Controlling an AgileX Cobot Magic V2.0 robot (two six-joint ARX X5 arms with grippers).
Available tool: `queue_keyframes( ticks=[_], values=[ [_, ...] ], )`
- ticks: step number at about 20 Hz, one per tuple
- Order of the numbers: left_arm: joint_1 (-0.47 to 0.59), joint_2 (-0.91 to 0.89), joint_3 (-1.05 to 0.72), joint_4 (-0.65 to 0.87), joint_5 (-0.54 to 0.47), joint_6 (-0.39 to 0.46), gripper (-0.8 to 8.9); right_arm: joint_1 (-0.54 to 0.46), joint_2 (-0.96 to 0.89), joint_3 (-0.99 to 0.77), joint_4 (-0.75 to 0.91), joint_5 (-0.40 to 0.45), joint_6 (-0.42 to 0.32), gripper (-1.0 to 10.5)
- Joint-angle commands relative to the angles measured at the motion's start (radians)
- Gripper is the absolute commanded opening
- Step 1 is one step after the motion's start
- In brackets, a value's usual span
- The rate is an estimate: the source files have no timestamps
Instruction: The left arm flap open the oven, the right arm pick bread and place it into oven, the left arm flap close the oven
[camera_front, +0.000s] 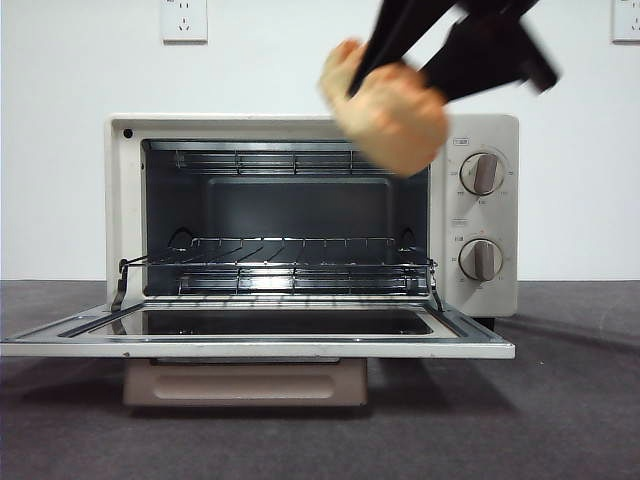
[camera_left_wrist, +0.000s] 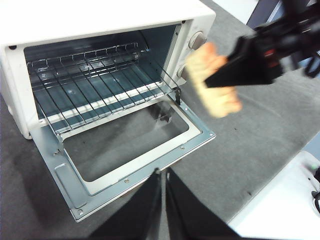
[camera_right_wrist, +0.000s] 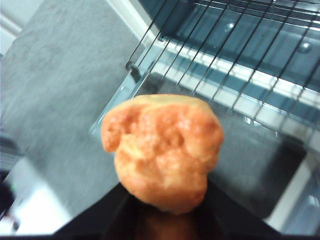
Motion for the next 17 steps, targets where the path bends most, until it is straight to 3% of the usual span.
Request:
queue_keyframes(
  ticks=[1, 8, 17],
  values=[
    [-0.008, 0.002, 0.031, 0.008, -0.006, 0.002, 0.17, 0.009, 0.076, 0.016, 0.108, 0.031, 0.065, 1.3],
    [-0.008, 0.002, 0.035, 0.005, -0.006, 0.002, 0.17, 0.008, 0.213, 0.016, 0.323, 0.127, 0.127, 1.3],
    [-0.008, 0.002, 0.036, -0.006, -0.006, 0.007, 0.19, 0.007, 0.314, 0.016, 0.451, 0.246, 0.159, 1.3]
  ],
)
